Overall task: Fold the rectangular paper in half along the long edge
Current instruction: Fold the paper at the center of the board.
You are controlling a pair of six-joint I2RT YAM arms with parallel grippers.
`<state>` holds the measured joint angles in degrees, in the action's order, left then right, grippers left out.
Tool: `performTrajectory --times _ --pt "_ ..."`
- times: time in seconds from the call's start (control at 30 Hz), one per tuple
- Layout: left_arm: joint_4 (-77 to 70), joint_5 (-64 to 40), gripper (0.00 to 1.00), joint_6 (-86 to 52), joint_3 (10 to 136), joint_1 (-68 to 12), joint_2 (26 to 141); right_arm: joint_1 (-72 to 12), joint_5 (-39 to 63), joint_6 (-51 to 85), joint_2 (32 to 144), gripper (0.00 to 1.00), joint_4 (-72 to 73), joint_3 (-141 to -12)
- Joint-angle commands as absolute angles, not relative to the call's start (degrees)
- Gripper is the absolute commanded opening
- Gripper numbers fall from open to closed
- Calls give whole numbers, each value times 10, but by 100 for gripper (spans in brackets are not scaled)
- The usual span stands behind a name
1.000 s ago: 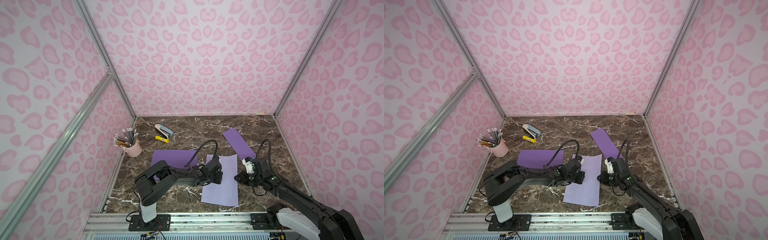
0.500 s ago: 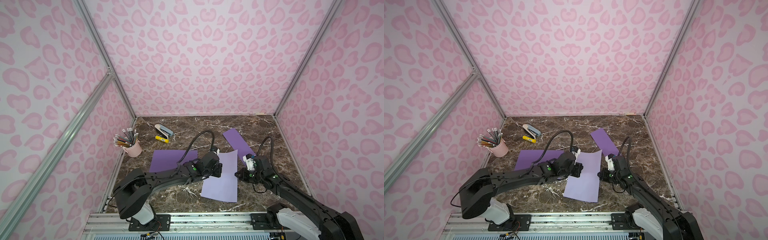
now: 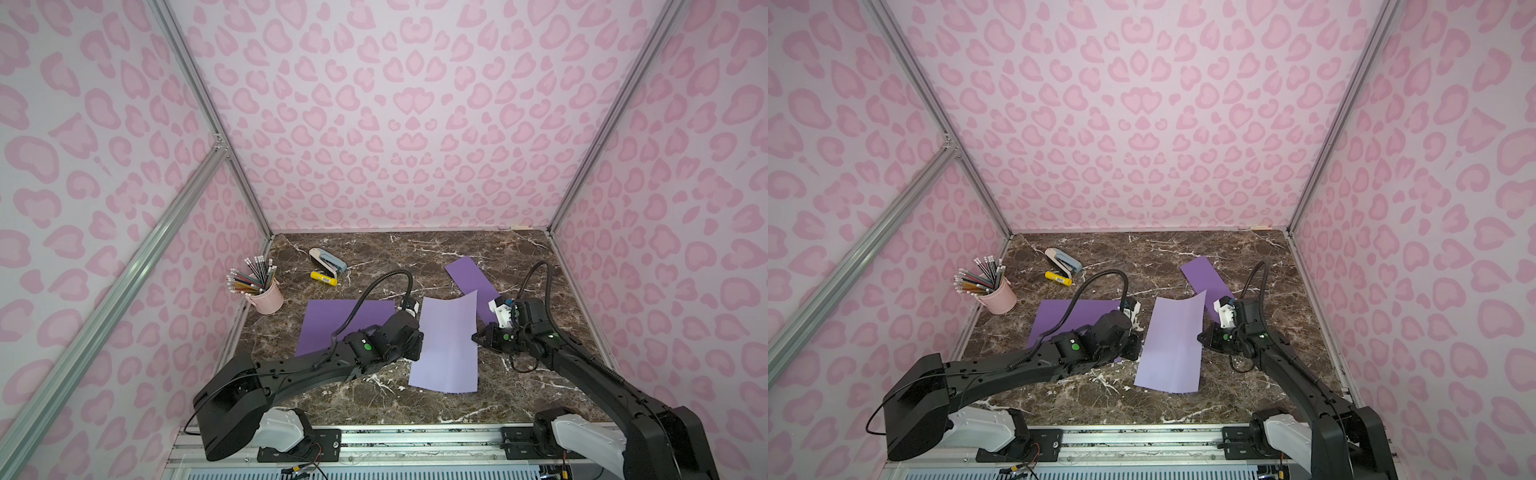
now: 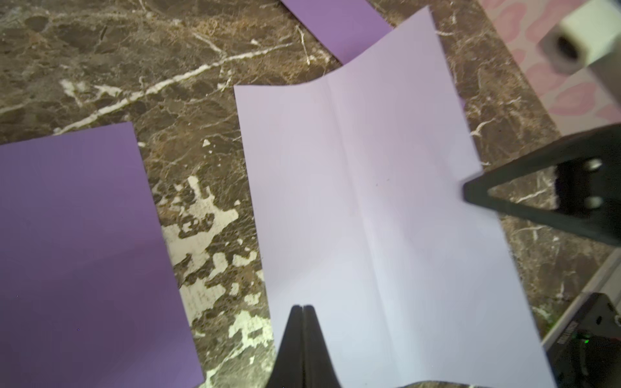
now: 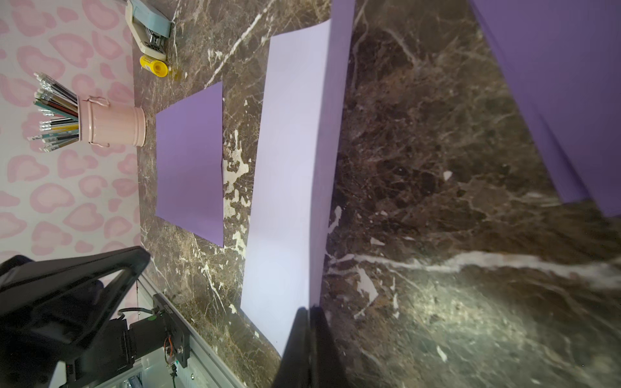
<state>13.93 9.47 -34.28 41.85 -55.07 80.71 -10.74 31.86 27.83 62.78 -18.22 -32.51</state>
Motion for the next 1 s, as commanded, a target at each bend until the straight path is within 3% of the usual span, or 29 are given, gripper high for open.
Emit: performTrajectory --times 0.0,0.23,0.97 --pt "94 96 4 -338 399 -549 808 -107 287 247 626 0 -227 -355" --pt "63 69 4 -335 410 -549 876 -111 284 203 664 0 -282 -392" --pt "59 62 4 -337 430 -548 985 -144 226 217 767 0 -244 -398"
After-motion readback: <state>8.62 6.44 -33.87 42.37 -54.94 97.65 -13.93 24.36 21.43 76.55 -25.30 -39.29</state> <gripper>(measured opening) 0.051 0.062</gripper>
